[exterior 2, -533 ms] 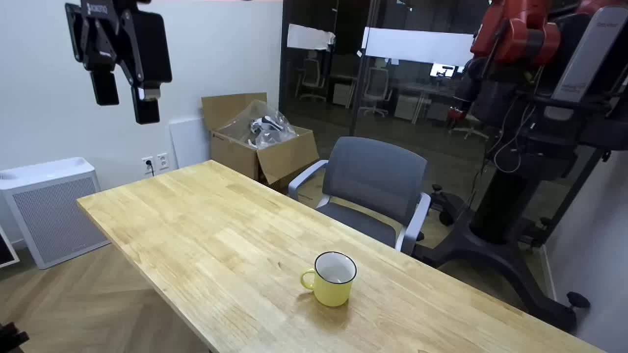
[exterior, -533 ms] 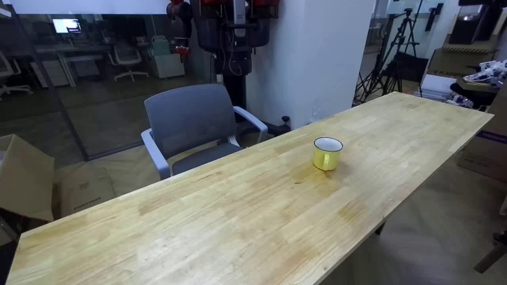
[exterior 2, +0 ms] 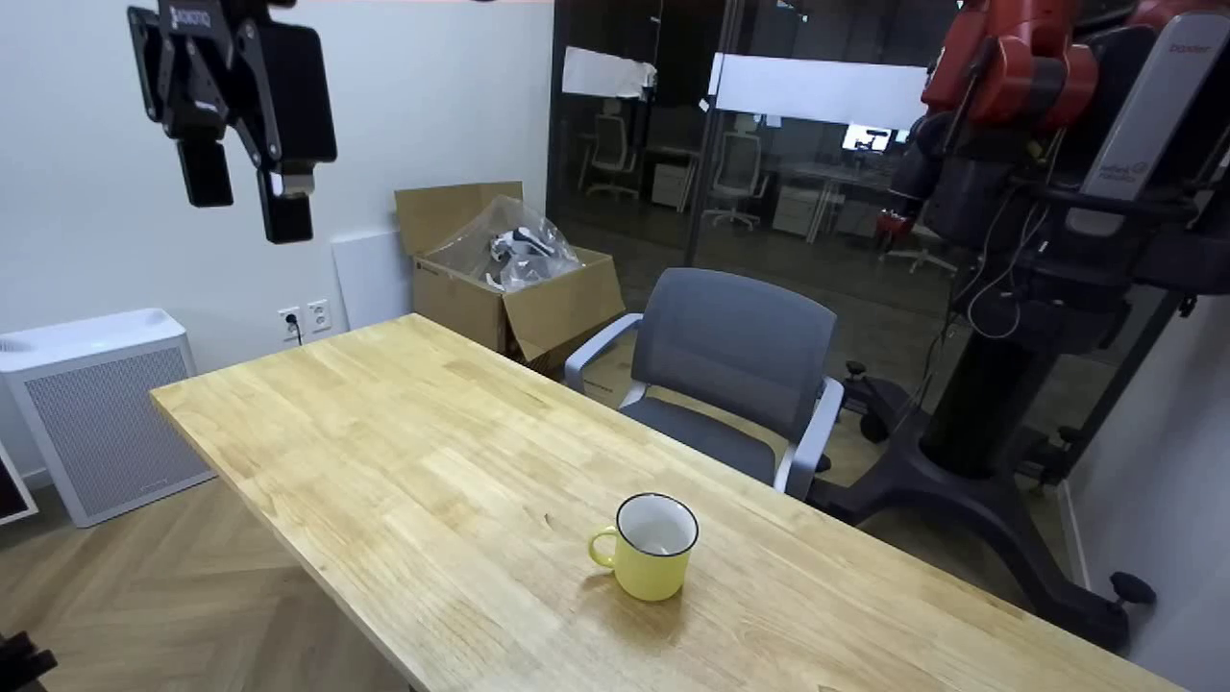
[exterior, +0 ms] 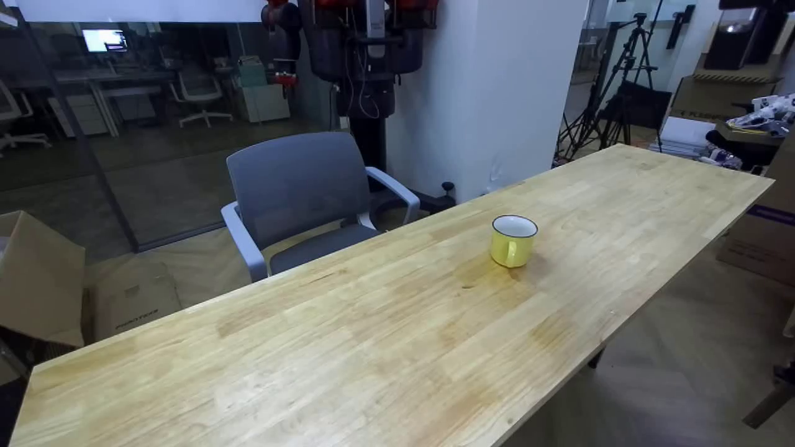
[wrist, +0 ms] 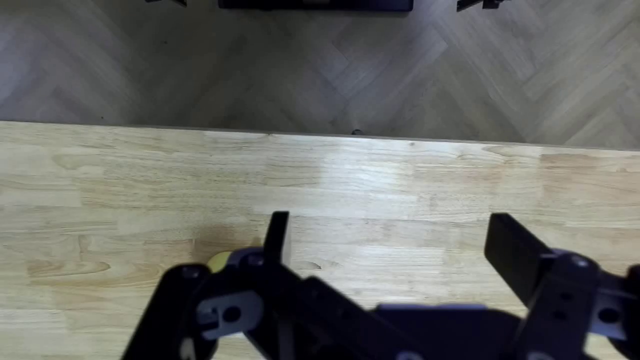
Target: Move the mug slightly to the left
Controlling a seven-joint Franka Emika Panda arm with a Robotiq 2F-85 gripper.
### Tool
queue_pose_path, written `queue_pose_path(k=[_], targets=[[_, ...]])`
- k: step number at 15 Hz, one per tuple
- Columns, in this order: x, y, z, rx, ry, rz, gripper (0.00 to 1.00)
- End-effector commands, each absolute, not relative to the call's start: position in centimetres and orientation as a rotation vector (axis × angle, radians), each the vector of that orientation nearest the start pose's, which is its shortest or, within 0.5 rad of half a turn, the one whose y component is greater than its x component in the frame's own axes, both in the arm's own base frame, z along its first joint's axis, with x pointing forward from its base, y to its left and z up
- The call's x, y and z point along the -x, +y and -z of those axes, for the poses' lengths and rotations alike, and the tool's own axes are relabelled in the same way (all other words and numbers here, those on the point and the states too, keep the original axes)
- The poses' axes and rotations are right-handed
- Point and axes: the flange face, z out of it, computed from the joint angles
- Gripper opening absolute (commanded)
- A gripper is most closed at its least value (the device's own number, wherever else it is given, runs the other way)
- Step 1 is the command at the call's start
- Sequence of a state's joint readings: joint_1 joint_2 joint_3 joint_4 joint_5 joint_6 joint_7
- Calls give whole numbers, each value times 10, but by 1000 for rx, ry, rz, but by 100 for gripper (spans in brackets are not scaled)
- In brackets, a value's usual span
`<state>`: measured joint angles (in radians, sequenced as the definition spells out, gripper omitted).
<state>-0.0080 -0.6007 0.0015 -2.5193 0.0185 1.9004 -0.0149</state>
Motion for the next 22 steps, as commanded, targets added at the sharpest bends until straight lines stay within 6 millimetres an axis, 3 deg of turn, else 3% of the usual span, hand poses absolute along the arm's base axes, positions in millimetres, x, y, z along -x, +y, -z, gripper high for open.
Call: queue_pose_path(k=[1, 8, 9, 14, 18, 19, 22], targets=[[-365, -1, -479, 3125, -3, -29, 100], [-365, -1, -479, 3125, -4, -29, 100], [-363, 1, -482, 3149, 10, 49, 100], [-401, -11, -478, 3243, -47, 441, 100], [-439, -40, -459, 3320, -15, 462, 100], [-415, -30, -465, 3278, -77, 476, 100], [-431, -43, -451, 3303, -53, 440, 100]])
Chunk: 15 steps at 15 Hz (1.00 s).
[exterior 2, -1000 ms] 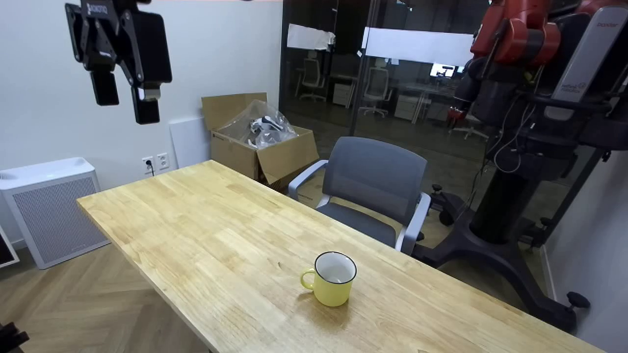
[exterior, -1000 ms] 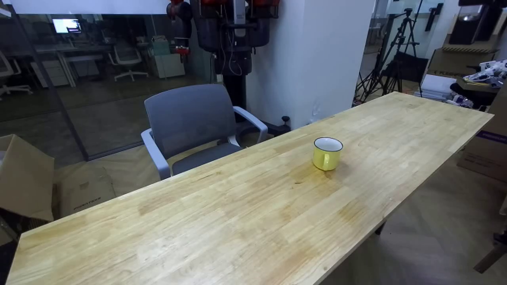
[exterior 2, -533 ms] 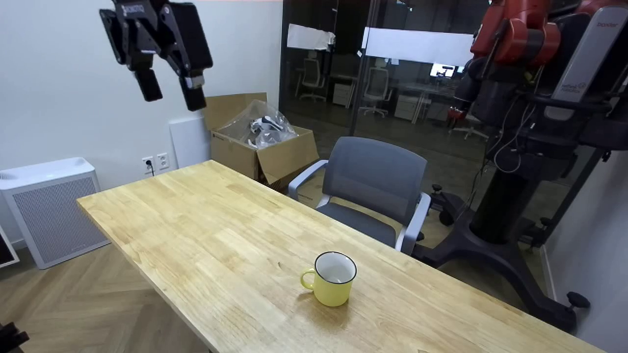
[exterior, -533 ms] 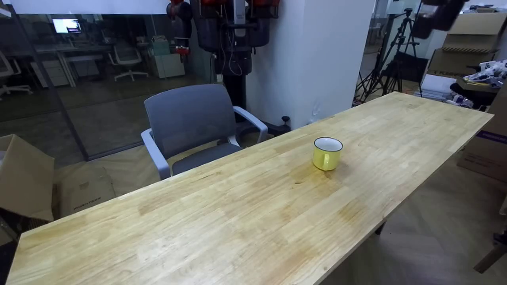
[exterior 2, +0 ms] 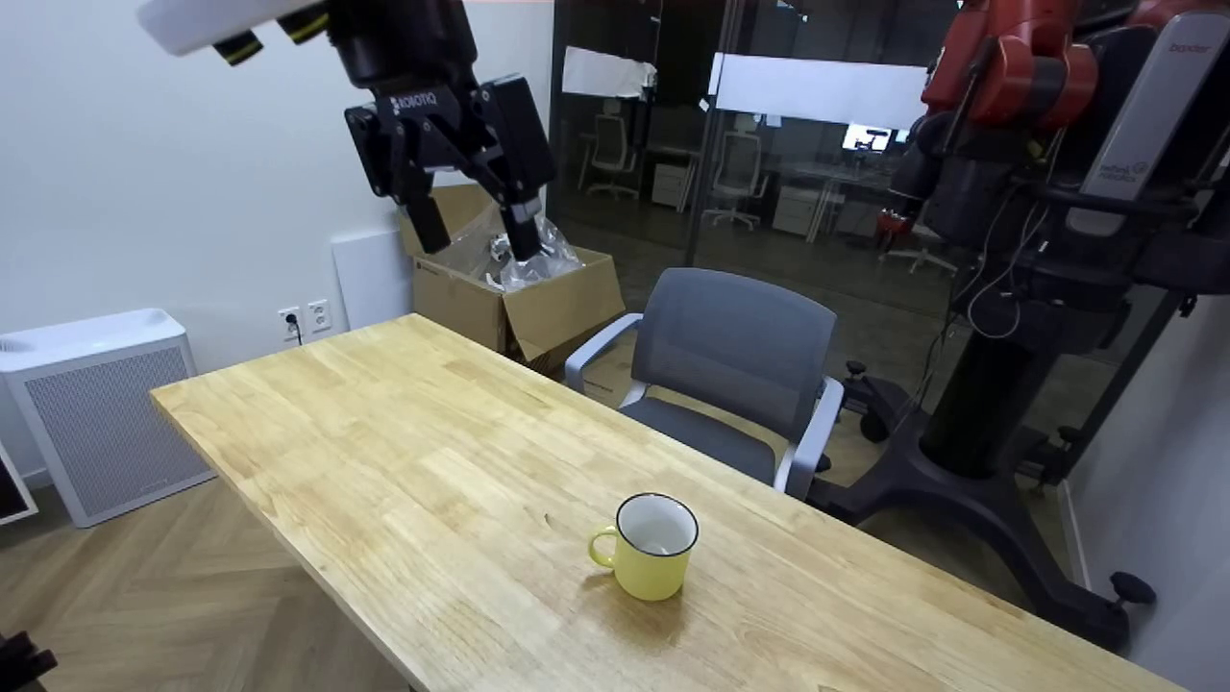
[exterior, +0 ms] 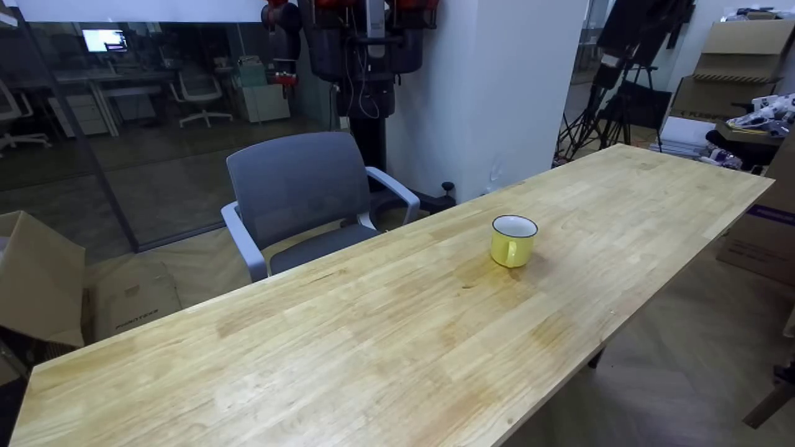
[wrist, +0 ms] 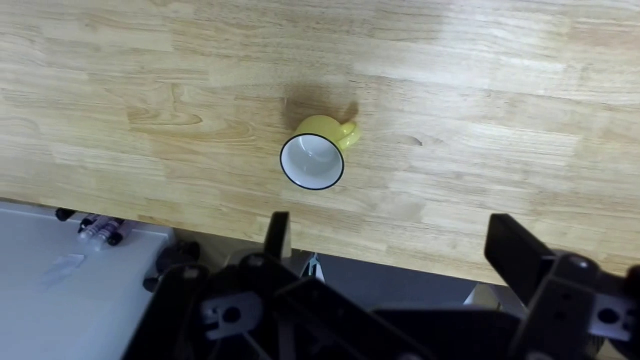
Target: Move the mug slightly to the left
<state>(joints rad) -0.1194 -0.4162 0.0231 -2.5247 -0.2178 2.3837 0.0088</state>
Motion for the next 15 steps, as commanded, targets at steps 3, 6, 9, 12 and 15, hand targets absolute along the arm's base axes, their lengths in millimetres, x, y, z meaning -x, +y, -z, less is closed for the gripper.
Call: queue_pose_path(k=[3, 6, 9, 12, 15], targets=[[-444, -45, -449, 3249, -44, 474, 100], [-475, -66, -444, 3185, -87, 501, 100], [-512, -94, -431, 3144, -244, 506, 100], [-545, -110, -403, 3122, -323, 371, 100], [-570, -119, -369, 3209, -239, 177, 100]])
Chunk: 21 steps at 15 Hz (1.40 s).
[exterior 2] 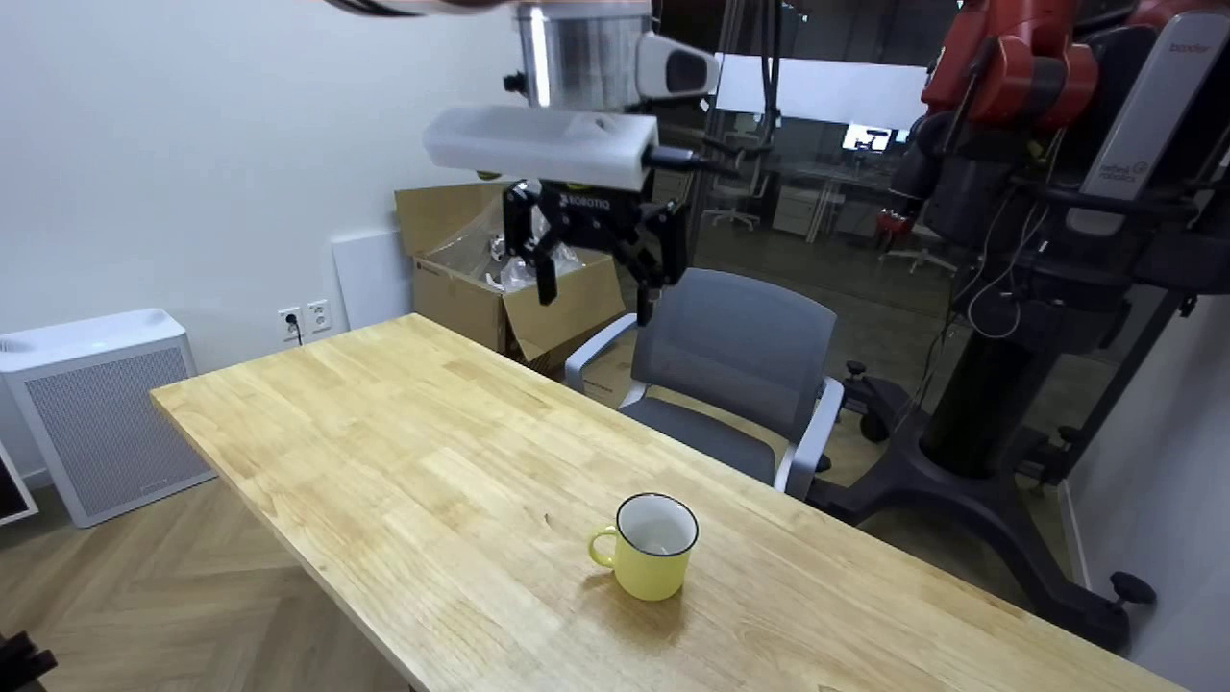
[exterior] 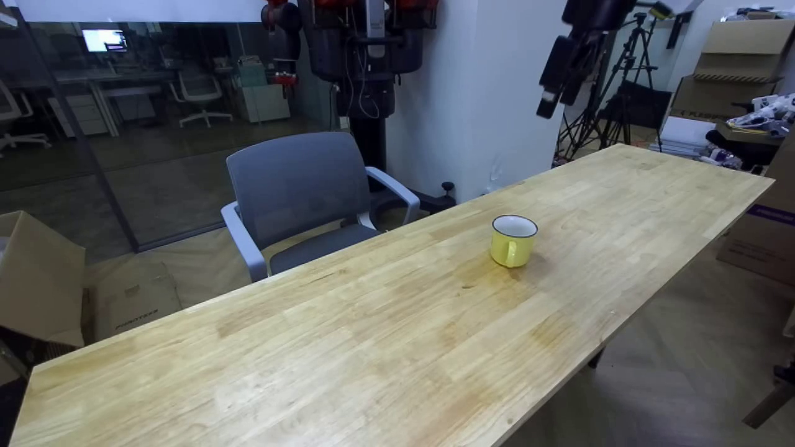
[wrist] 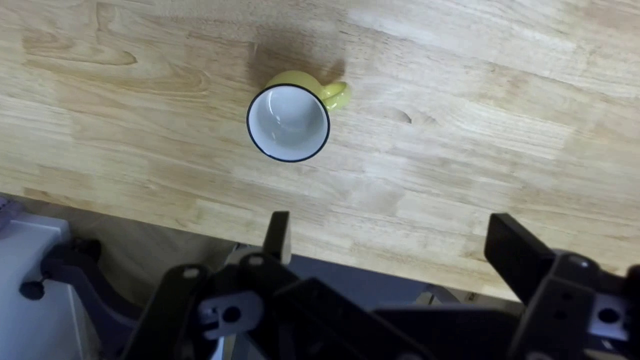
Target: Move the mug slightly to the left
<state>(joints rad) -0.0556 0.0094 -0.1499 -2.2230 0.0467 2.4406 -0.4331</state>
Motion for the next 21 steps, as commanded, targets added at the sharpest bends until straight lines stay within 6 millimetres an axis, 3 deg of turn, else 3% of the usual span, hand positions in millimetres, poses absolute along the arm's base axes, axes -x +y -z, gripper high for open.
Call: queue_pose_path(k=[1, 3, 7, 19, 20, 21], targets=[[-545, -114, -380, 3164, -303, 268, 100], [-560, -117, -362, 3192, -284, 198, 100], [-575, -117, -352, 3192, -286, 162, 100], [-655, -130, -245, 3147, -400, 58, 100], [-637, -128, -252, 3127, -416, 63, 100], [-642, -128, -245, 3131, -422, 56, 100]])
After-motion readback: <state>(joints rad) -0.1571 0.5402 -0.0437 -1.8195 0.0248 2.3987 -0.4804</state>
